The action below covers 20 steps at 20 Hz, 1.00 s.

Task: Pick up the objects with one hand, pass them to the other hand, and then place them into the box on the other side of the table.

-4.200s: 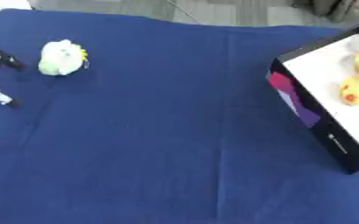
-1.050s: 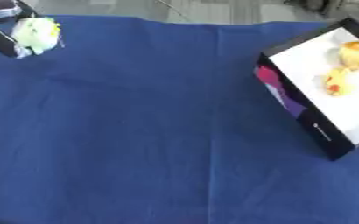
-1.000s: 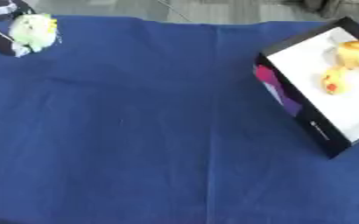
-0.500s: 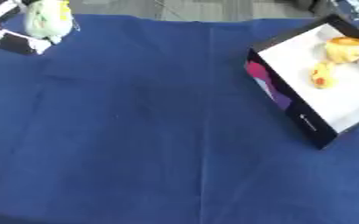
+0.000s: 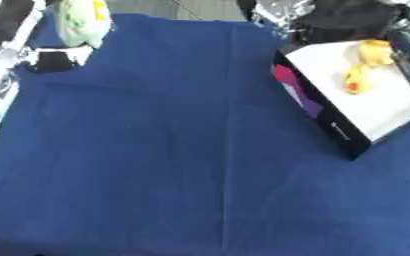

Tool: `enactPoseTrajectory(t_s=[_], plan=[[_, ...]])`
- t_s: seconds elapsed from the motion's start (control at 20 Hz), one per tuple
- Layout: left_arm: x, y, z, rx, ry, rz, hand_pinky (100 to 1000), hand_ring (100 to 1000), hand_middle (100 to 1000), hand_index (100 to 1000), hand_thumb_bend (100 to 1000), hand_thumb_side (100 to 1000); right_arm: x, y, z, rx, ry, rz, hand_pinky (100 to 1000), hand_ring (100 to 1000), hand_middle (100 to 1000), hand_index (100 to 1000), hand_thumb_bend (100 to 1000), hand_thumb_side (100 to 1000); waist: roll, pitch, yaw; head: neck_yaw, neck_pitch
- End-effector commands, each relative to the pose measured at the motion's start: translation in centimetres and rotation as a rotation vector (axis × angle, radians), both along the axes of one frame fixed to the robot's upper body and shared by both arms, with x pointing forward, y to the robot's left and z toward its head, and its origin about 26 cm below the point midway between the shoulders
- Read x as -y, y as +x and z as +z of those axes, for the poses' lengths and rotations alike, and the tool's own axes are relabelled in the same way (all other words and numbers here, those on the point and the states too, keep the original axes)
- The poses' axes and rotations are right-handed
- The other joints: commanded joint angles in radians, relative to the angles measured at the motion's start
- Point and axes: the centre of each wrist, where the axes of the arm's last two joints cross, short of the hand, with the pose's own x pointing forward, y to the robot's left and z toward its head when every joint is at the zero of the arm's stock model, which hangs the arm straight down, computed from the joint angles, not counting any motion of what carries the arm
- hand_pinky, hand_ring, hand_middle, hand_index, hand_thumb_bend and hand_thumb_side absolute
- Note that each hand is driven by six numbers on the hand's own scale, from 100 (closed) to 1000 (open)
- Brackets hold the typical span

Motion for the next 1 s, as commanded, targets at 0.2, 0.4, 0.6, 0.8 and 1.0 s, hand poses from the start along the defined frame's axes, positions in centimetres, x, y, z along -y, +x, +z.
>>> enactPoseTrajectory(t_s=[0.2, 0.4, 0.6, 0.8, 1.0], plan=[[3.3, -1.1, -0.2, 0.153, -0.008, -0.053, 753, 620, 581, 745, 100, 100, -2.6, -0.2, -0.1, -0.015, -0.083, 0.032, 987, 1000, 1000, 1000, 100, 518, -0.006, -0.034, 0.008, -0.008, 0.006], [4.8, -1.2, -0.8, 0.176, 0.003, -0.061, 748, 613, 577, 741, 100, 100, -3.8, 0.2, -0.5, -0.021, -0.112, 0.055, 989, 1000, 1000, 1000, 100, 575, -0.01, -0.03, 0.013, -0.015, 0.011], [6.4, -1.4, -1.2, 0.193, 0.008, -0.077, 743, 610, 576, 740, 100, 100, -4.9, 0.8, -1.0, -0.038, -0.138, 0.081, 993, 1000, 1000, 1000, 100, 637, -0.013, -0.024, 0.024, -0.031, 0.011], [7.1, -1.6, -1.2, 0.243, -0.01, -0.061, 726, 597, 568, 733, 100, 100, -5.3, 1.5, -1.3, -0.032, -0.144, 0.05, 998, 1000, 1000, 1000, 100, 638, -0.016, -0.02, 0.033, -0.044, 0.009], [7.8, -1.9, -1.2, 0.295, -0.031, -0.044, 713, 589, 564, 730, 100, 100, -5.6, 2.6, -2.0, -0.005, -0.134, -0.082, 1000, 1000, 1000, 1000, 100, 630, -0.019, -0.017, 0.044, -0.056, 0.007]])
